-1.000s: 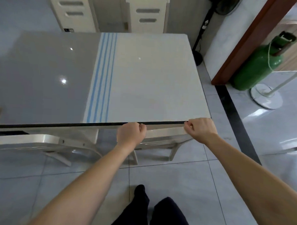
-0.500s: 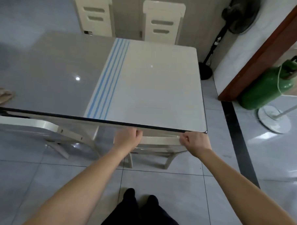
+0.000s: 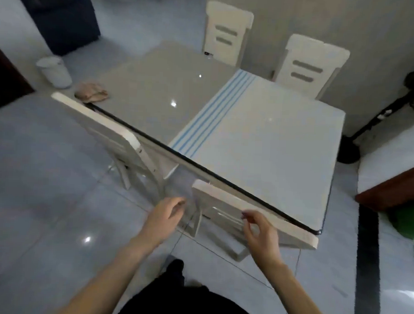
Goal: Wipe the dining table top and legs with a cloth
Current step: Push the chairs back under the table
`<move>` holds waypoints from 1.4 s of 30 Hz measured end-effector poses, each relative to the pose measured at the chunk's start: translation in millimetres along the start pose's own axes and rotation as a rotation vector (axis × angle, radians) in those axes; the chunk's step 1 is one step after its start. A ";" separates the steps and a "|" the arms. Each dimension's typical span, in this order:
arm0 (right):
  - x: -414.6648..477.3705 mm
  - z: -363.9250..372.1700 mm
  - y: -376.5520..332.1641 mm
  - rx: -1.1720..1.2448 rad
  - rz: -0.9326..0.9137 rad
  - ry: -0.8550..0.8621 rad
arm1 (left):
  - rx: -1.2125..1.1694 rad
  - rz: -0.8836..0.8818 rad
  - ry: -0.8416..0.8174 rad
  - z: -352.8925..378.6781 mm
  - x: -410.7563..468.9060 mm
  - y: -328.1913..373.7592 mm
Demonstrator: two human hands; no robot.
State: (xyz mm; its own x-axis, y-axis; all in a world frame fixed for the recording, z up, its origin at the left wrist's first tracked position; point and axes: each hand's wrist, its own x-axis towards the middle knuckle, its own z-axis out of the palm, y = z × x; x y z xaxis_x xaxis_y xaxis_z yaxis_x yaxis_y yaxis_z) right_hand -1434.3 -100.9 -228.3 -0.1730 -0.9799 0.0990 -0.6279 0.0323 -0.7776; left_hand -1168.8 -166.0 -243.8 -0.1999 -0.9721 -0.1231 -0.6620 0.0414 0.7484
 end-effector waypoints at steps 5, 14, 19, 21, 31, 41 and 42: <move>-6.7 58.3 6.6 0.004 0.203 -0.417 | -0.212 -0.471 0.092 -8.4 -97.5 -86.9; 10.2 177.8 -23.3 0.187 0.490 -0.753 | -0.483 -1.083 0.438 -3.7 -274.4 -175.7; 31.8 274.0 -71.1 0.136 0.447 -0.912 | -0.590 -1.325 0.548 -5.3 -330.4 -209.8; 41.6 315.6 -90.9 0.092 0.436 -0.965 | -0.662 -1.399 0.639 -18.1 -337.0 -228.0; 113.5 437.9 -172.4 -0.049 0.399 -0.980 | -0.862 -1.370 0.904 -173.6 -289.5 -317.7; 230.3 574.8 -227.1 -0.080 0.530 -0.978 | -0.786 -1.290 0.773 -304.2 -146.7 -424.2; 245.3 595.3 -244.5 -0.082 0.516 -0.995 | -0.801 -1.302 0.780 -316.1 -135.3 -430.9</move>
State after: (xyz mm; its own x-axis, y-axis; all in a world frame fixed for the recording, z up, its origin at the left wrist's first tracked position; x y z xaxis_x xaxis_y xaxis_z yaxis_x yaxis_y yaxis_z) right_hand -871.5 -466.3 -383.5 0.2333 -0.5651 -0.7914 -0.7105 0.4566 -0.5354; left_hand -628.1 -125.3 -343.5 0.6691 -0.1528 -0.7273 0.4564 -0.6879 0.5644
